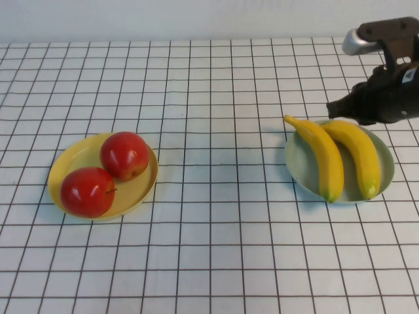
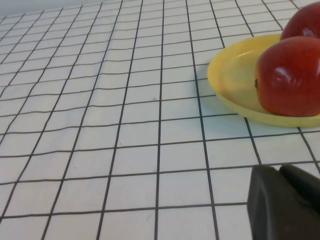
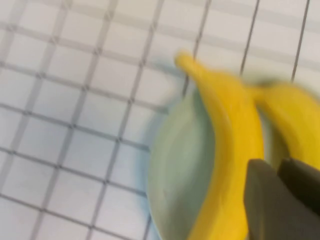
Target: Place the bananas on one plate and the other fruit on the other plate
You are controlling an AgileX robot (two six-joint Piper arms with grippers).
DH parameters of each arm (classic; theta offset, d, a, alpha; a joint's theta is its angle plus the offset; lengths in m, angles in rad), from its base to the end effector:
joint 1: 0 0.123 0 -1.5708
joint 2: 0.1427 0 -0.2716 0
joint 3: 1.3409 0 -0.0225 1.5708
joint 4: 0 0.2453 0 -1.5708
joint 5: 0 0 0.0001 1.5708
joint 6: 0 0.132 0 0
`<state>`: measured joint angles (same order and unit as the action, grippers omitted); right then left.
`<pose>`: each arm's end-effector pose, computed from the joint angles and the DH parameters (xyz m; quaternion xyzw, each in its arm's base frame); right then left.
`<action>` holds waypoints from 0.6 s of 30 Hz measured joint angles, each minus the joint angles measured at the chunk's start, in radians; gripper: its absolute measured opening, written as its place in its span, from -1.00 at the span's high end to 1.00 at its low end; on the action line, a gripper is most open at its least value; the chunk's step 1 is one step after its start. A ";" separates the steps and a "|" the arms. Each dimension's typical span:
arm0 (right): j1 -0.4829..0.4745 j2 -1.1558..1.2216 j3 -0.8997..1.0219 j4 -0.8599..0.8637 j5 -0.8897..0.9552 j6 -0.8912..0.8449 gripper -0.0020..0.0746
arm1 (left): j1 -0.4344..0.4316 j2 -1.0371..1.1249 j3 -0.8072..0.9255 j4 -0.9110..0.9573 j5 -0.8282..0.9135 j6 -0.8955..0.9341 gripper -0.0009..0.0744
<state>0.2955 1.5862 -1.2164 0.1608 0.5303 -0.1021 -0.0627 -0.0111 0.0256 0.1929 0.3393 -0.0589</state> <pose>0.3561 0.1196 0.2493 -0.1345 0.9176 0.0987 0.3609 0.1013 0.0021 0.1648 0.0542 0.7910 0.0437 0.6078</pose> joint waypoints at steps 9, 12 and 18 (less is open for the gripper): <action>0.056 -0.326 0.293 0.054 -0.360 -0.004 0.98 | 0.000 0.000 0.000 0.000 0.000 0.000 0.98; 0.059 -0.414 0.389 0.070 -0.428 -0.004 0.98 | 0.000 0.000 0.000 0.000 0.000 0.000 0.98; 0.059 -0.590 0.487 0.076 -0.443 -0.004 0.98 | 0.000 0.000 0.000 0.000 0.002 0.000 0.98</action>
<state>0.3542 0.9966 -0.7292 0.2369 0.0870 -0.1064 -0.0627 -0.0111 0.0256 0.1929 0.3410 -0.0589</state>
